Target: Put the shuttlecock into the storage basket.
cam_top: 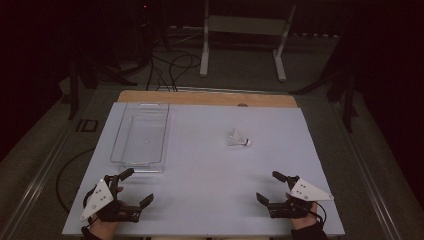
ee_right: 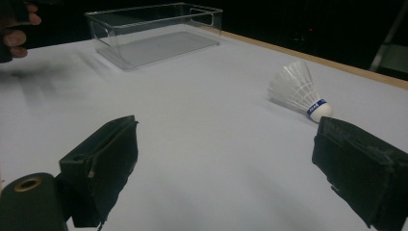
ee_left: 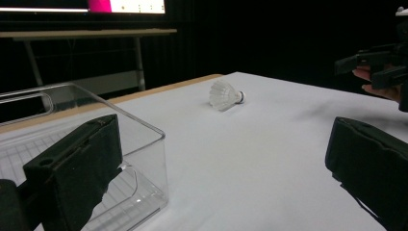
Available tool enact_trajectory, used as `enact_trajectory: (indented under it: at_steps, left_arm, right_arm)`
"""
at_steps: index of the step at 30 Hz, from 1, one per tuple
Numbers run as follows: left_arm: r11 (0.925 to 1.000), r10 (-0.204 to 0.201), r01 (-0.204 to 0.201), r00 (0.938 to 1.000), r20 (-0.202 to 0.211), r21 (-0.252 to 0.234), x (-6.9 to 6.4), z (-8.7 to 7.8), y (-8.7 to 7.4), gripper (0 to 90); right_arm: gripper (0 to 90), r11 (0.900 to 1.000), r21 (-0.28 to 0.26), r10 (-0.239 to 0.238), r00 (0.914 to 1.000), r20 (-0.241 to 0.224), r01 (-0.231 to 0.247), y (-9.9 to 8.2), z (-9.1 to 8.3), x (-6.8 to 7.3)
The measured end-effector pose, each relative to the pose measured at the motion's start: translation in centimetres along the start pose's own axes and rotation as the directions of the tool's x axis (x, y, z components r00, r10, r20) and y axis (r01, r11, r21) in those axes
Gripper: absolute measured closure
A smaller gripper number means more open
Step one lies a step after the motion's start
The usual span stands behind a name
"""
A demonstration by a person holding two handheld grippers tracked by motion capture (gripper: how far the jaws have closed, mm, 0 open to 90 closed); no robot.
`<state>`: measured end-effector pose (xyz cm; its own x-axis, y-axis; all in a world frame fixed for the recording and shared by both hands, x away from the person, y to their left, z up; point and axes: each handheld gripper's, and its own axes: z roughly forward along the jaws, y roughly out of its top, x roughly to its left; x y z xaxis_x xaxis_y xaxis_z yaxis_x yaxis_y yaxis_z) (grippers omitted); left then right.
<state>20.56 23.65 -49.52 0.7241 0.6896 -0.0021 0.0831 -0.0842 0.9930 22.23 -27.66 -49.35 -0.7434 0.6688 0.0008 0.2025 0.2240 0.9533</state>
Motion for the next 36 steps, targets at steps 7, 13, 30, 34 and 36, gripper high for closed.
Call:
enact_trajectory:
  at_steps: [7,13,30,34,36]
  left_arm:
    - [1.0000,-0.001,0.001,1.0000,-0.001,-0.004,0.06,-0.07,0.00,0.0]
    - [1.0000,0.001,-0.001,1.0000,0.000,0.001,0.05,-0.09,-0.02,0.0]
    - [0.9979,-0.005,0.010,0.9968,-0.080,0.063,0.51,-0.06,-0.25,0.0]
    - [0.9977,-0.002,0.007,0.9978,-0.066,0.067,0.39,0.05,-0.25,0.0]
    - [0.9977,0.002,0.003,0.9979,-0.065,0.068,0.35,0.10,-0.25,0.0]
  right_arm:
    - [9.1,0.9997,0.000,-0.026,0.9994,0.025,0.026,0.19,-0.06,0.32]
    - [9.2,0.9995,0.003,-0.030,0.9992,0.027,0.030,0.27,-0.05,0.40]
    - [9.3,0.9996,0.003,-0.027,0.9981,0.055,0.027,0.49,-0.26,0.45]
    - [11.0,0.9999,-0.003,-0.012,0.9986,0.051,0.013,0.74,-0.49,0.45]
    - [12.1,1.0000,0.002,-0.008,0.9984,0.055,0.008,0.84,-0.55,0.42]
